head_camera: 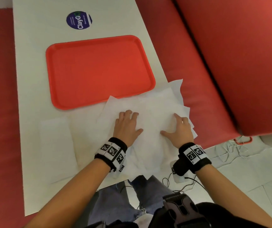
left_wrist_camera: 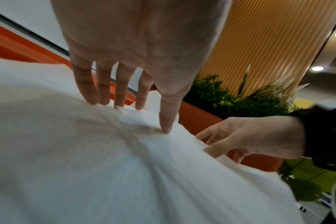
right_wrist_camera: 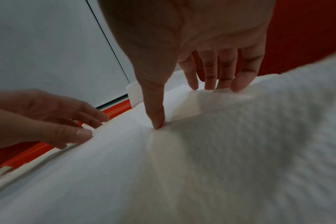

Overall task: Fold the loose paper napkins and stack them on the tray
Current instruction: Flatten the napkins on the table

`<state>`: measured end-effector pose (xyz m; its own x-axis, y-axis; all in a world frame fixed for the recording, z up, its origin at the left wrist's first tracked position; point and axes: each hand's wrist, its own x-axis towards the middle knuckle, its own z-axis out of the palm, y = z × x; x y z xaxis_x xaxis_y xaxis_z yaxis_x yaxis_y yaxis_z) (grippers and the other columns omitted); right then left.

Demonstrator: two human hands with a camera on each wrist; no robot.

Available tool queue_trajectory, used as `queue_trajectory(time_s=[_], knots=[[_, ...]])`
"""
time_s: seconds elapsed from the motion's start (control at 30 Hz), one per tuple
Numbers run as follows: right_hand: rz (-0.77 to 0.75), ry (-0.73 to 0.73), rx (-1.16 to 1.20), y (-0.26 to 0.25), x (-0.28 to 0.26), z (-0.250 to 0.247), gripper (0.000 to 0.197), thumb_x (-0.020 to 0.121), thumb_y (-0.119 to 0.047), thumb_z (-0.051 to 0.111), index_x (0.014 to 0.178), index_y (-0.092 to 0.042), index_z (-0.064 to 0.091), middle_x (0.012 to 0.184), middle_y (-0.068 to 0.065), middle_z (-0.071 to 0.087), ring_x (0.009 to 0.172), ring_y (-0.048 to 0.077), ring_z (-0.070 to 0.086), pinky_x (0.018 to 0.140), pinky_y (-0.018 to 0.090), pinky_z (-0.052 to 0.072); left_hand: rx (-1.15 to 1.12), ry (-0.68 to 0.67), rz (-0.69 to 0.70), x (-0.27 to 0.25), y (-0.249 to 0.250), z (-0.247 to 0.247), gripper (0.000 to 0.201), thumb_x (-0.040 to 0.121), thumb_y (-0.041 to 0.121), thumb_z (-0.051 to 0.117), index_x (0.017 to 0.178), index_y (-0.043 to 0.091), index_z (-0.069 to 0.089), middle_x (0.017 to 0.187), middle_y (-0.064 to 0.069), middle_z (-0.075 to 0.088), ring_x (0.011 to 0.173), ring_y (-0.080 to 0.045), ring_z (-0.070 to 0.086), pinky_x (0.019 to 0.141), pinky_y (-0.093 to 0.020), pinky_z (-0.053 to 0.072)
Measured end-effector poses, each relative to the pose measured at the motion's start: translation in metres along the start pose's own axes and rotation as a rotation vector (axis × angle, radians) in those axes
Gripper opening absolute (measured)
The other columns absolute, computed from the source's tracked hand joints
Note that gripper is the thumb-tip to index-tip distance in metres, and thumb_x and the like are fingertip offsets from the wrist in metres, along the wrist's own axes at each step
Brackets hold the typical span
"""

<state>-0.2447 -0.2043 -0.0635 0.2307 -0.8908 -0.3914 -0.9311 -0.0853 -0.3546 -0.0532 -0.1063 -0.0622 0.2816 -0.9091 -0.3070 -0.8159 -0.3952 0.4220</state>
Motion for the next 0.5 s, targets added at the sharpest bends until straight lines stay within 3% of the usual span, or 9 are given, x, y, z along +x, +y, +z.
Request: queue_trajectory(time_s=[0.13,0.2,0.27,0.33,0.4,0.47,0.5], knots=[[-0.015,0.05,-0.048,0.007,0.003,-0.007,0.094,0.067,-0.054,0.079,0.143,-0.023,0.034,0.131,0.004,0.049,0.123,0.027,0.048,0.101,0.045,0.036,-0.039,0.07,-0.082,0.004,-0.003,0.006,0.065,0.085,0.046,0.066,0.138,0.019,0.04,0.129,-0.006,0.045,0.118,-0.026,0.038,0.094,-0.037,0.036],[-0.047,0.114,-0.028,0.01,0.003,-0.012,0.08,0.068,-0.053,0.078,0.134,-0.025,0.044,0.12,-0.001,0.059,0.114,0.022,0.054,0.097,0.042,0.034,-0.1,0.083,-0.124,0.005,-0.004,0.008,0.063,0.083,0.045,0.069,0.134,0.018,0.044,0.123,-0.004,0.051,0.116,-0.026,0.041,0.094,-0.037,0.037],[-0.084,0.174,-0.006,0.012,0.003,-0.018,0.051,0.074,-0.048,0.076,0.115,-0.023,0.058,0.1,-0.004,0.065,0.091,0.018,0.058,0.089,0.04,0.036,-0.166,0.098,-0.142,0.004,-0.003,0.007,0.052,0.083,0.041,0.07,0.125,0.017,0.051,0.112,-0.002,0.058,0.11,-0.025,0.047,0.093,-0.038,0.039],[-0.133,0.189,0.112,0.012,0.001,-0.024,0.025,0.078,-0.041,0.074,0.088,-0.02,0.064,0.078,-0.006,0.062,0.067,0.015,0.052,0.077,0.035,0.043,-0.294,0.154,-0.132,0.001,-0.004,0.005,0.027,0.084,0.032,0.072,0.1,0.014,0.06,0.084,0.0,0.06,0.088,-0.023,0.055,0.084,-0.038,0.045],[-0.183,0.139,0.295,0.012,-0.002,-0.032,0.021,0.078,-0.033,0.077,0.075,-0.017,0.065,0.068,-0.003,0.062,0.059,0.016,0.053,0.063,0.03,0.044,-0.513,0.164,-0.132,-0.005,-0.011,0.003,0.023,0.082,0.024,0.075,0.077,0.008,0.058,0.066,0.0,0.055,0.066,-0.019,0.052,0.069,-0.028,0.047],[-0.206,0.039,0.481,0.007,-0.007,-0.042,0.02,0.079,-0.028,0.079,0.075,-0.013,0.066,0.072,0.0,0.071,0.064,0.02,0.065,0.063,0.033,0.053,-0.789,0.103,-0.133,-0.012,-0.019,-0.006,0.022,0.083,0.022,0.075,0.081,0.004,0.063,0.072,0.0,0.064,0.068,-0.016,0.06,0.07,-0.02,0.05],[-0.203,-0.021,0.58,0.003,-0.01,-0.046,0.019,0.079,-0.025,0.078,0.079,-0.01,0.067,0.078,0.001,0.074,0.069,0.022,0.07,0.067,0.038,0.058,-0.96,0.065,-0.137,-0.017,-0.022,-0.013,0.019,0.086,0.021,0.073,0.091,0.003,0.067,0.084,-0.003,0.072,0.077,-0.017,0.068,0.077,-0.024,0.055]])
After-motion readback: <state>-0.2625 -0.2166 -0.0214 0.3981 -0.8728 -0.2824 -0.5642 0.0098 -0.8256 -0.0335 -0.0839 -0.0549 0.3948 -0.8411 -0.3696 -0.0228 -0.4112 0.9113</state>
